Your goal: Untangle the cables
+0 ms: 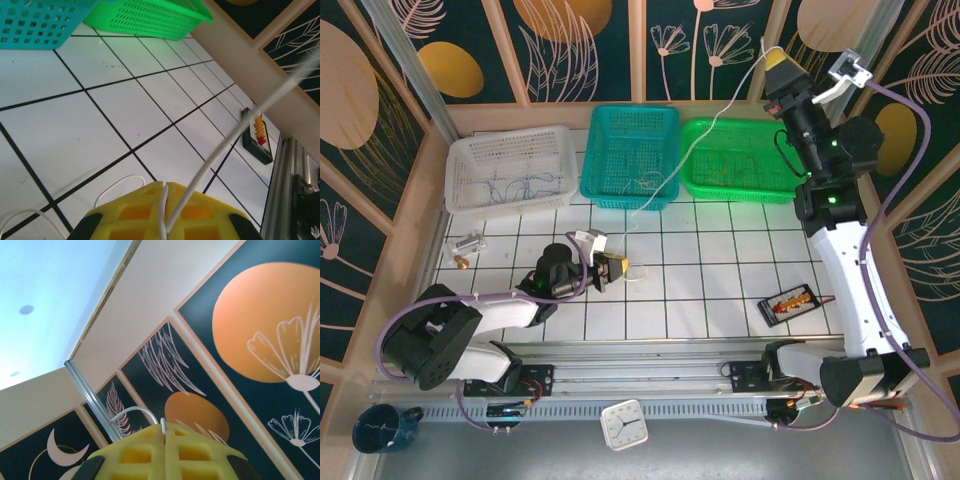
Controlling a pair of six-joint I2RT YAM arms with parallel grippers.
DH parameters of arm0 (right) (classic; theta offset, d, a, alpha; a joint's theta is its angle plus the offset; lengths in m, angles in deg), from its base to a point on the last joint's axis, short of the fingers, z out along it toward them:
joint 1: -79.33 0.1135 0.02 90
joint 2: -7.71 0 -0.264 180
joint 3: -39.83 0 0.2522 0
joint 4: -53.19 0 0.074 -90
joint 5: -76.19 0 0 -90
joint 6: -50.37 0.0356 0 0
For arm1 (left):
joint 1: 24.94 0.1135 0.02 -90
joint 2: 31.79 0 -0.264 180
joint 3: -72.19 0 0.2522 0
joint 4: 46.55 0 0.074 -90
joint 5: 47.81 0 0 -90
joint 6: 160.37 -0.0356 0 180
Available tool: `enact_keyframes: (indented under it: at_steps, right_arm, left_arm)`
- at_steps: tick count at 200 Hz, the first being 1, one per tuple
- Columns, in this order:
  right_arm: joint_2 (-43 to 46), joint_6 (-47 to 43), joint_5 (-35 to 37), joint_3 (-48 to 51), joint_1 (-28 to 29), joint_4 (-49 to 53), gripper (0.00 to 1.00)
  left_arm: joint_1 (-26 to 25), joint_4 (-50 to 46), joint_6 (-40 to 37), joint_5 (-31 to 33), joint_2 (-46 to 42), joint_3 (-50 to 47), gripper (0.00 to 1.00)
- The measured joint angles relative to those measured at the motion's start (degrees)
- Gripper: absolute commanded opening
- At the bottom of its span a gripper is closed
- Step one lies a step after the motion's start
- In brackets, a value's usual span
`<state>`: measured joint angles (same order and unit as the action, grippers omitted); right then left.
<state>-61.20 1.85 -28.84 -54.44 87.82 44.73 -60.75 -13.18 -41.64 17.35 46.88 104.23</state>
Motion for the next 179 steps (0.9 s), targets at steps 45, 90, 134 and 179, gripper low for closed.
enact_keyframes:
  at_steps: [45, 90, 134, 179]
  right_arm:
    - [0.00, 3.72, -0.28, 0.02, -6.29, -1.64, 0.00]
    - [-0.55, 5.60, -4.28, 0.83, -3.41, -4.48, 0.00]
    - [-3.54, 4.76, -7.69, 0.24, 5.25, -5.05, 0.00]
    - [-8.39, 3.85, -10.19, -5.01, 10.91, -4.83, 0.00]
  left_arm:
    - [-0.04, 0.35, 0.00, 0.39, 0.02, -1.55, 0.00]
    - [-0.15, 0.63, 0.02, 0.44, 0.57, -1.51, 0.00]
    - [-0.15, 0.63, 0.44, 0.48, 1.01, -1.36, 0.24]
    - [-0.15, 0.63, 1.36, 0.94, 1.88, -1.36, 0.38]
